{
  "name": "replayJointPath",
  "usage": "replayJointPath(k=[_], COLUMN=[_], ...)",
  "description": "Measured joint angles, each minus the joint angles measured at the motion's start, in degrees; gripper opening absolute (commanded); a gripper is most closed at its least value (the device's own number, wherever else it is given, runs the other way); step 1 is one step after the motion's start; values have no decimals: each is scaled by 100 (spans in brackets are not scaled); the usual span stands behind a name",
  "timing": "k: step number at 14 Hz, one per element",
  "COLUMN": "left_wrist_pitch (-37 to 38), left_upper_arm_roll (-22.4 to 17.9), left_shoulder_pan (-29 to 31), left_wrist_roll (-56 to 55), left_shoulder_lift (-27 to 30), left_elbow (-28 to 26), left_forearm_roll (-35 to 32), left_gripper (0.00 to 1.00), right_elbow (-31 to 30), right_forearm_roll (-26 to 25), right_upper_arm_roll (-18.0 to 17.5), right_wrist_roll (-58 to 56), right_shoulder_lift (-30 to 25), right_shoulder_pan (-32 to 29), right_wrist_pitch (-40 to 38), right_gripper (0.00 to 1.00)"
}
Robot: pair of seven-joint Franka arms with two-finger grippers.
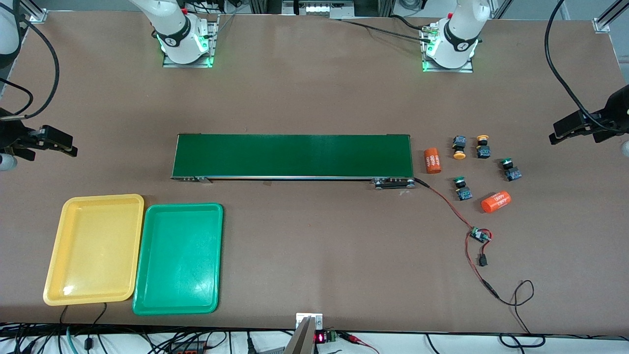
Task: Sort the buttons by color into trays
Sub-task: 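Move the left gripper over the scattered push buttons, then lower the left gripper and grasp the green-based push button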
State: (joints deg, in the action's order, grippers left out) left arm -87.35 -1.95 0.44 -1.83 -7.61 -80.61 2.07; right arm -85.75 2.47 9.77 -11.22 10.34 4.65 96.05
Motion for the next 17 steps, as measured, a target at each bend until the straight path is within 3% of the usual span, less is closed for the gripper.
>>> replayJointPath(k=[7, 17], left_wrist_pitch=[33, -14], left_upper_arm_roll=[10, 24], left_shoulder_pan=[-32, -103], left_wrist_roll=[0, 0], left_shoulder_lift=[-158, -1460], left_elbow=[-100, -191], left_forearm_roll=[0, -1], left_gripper=[100, 100], right_elbow=[0, 0], right_forearm_roll=[0, 0], right_upper_arm_roll=[0, 0], right_wrist_roll=[0, 0], right_shoulder_lift=[0, 3], right_shoulder_pan=[0, -2], right_wrist_pitch=[0, 2], right_gripper=[100, 100])
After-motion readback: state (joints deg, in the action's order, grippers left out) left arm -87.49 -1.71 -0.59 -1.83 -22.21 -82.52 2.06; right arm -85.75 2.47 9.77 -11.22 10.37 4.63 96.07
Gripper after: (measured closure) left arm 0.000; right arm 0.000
